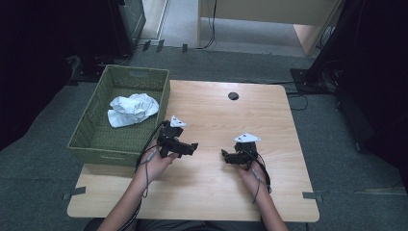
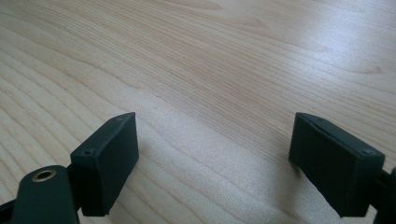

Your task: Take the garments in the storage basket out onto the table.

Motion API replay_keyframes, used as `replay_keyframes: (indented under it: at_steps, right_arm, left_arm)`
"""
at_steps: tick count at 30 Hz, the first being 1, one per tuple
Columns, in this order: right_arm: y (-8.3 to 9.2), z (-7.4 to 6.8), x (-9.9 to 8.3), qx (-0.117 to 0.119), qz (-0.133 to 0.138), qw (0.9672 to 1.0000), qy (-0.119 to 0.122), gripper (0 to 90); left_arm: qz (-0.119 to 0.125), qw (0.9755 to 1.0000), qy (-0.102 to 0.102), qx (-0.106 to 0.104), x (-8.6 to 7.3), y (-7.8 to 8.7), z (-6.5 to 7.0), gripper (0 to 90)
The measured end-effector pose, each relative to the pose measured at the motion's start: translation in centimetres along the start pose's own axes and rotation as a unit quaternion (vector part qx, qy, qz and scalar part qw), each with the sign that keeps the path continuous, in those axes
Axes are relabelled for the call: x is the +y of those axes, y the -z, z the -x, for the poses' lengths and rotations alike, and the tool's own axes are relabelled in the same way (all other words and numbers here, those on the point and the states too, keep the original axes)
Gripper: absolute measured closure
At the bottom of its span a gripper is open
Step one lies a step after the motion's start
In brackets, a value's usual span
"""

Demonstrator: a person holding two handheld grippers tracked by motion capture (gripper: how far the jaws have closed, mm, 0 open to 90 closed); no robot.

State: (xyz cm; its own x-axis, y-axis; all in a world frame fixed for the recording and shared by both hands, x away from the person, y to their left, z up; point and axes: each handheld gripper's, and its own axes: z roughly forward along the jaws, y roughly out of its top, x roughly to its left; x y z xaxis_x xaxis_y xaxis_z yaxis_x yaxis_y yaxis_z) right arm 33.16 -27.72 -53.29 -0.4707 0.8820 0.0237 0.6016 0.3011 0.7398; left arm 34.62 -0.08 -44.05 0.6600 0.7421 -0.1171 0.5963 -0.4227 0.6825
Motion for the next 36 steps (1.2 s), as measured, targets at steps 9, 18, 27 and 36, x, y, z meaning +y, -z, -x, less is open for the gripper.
replay_keyframes:
  at_steps: [9, 18, 27, 36]
  right_arm:
    - [0.0, 0.0, 0.0, 0.0, 0.0, 1.0, 0.0, 16.0]
    - [0.0, 0.0, 0.0, 0.0, 0.0, 1.0, 0.001, 16.0]
    - [0.0, 0.0, 0.0, 0.0, 0.0, 1.0, 0.001, 15.9]
    - [0.0, 0.0, 0.0, 0.0, 0.0, 1.0, 0.0, 15.9]
  left_arm:
    - [0.005, 0.9999, -0.012, 0.0, 0.1, 0.5, -0.1, 9.9]
    - [0.007, 0.9999, -0.012, -0.002, 0.1, 1.0, -0.3, 9.9]
    - [0.013, 0.9999, -0.009, 0.002, 0.2, 1.3, -0.6, 9.9]
    - [0.021, 0.9997, -0.006, 0.006, 0.2, 1.7, -0.8, 15.4]
